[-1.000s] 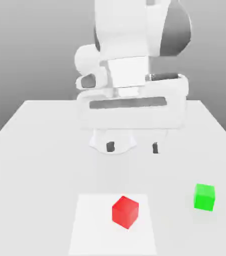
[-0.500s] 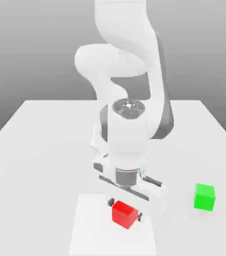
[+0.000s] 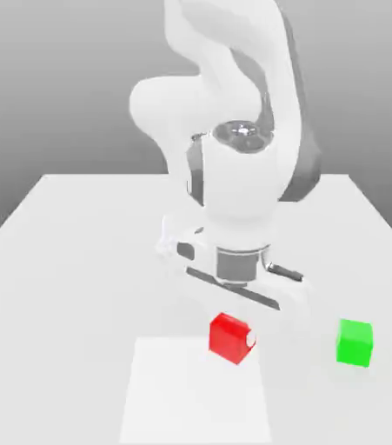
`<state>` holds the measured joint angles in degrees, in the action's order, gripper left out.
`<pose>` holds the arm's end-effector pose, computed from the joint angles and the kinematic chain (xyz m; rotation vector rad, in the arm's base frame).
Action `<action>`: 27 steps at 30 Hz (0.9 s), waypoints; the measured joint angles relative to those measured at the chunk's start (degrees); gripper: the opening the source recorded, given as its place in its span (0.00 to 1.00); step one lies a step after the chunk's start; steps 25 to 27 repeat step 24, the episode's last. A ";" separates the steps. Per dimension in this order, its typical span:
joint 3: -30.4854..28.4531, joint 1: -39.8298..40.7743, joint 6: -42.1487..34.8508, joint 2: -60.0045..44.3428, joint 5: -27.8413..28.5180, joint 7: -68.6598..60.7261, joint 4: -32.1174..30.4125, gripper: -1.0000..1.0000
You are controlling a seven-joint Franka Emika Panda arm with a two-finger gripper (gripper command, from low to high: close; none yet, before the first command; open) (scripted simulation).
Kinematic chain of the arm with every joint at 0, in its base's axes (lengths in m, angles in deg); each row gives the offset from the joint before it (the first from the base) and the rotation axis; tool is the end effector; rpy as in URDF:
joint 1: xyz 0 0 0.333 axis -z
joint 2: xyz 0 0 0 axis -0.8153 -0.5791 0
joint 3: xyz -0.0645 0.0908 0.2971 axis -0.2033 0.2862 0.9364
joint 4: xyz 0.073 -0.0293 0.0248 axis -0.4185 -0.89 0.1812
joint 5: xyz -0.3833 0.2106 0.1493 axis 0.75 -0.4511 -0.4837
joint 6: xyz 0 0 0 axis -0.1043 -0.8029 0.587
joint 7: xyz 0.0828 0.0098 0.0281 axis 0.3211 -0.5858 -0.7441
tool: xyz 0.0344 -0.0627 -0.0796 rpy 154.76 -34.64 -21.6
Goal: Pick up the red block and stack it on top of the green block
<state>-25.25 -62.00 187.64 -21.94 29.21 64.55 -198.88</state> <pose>0.4169 0.0974 0.1526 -2.3663 2.0584 0.0111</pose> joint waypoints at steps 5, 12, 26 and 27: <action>3.09 -5.79 -1.95 1.11 -0.84 11.53 0.86 0.00; 6.80 -14.13 -4.62 2.70 -0.71 28.69 2.08 0.00; 5.37 -19.06 4.21 -7.55 6.60 42.68 3.23 1.00; 5.37 -19.06 4.21 -7.55 6.60 42.68 3.23 1.00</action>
